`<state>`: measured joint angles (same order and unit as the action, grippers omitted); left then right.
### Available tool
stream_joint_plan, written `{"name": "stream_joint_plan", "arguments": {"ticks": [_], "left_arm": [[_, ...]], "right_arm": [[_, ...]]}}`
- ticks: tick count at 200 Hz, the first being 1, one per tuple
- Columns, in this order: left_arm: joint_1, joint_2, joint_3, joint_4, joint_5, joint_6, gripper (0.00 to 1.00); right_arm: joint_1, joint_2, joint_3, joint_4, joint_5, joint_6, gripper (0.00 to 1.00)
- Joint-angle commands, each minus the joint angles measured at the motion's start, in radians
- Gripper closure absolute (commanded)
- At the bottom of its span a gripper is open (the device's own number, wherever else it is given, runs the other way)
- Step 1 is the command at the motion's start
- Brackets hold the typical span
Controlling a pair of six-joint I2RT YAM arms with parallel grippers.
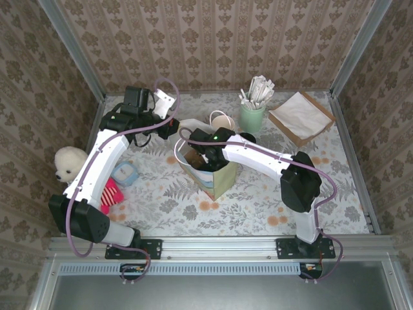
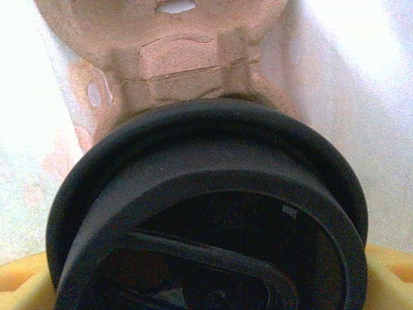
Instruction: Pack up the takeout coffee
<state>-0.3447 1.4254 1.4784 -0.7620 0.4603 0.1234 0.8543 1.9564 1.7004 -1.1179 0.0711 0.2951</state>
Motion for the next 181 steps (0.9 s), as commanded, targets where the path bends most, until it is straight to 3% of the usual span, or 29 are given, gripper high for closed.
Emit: {"name": "stream_joint_plan", "arguments": {"ticks": [1,91,181], "left_arm": [[0.006,-0.014,0.003,0.037,0.009,-0.004,1.0],[0.006,-0.01,0.01,0.027,0.003,-0.002,1.0],[0.006,-0.003,0.016,0.023,0.012,-0.007,1.0]], "right_arm": [[-0.001,-0.033,0.022,-0.041,-0.022,0.011,0.13],[-0.003,-0.043,0.022,-0.049,-0.031,-0.001,0.0],[-0.003,-0.073,0.029,-0.02,-0.016,0.012,0.0]]}}
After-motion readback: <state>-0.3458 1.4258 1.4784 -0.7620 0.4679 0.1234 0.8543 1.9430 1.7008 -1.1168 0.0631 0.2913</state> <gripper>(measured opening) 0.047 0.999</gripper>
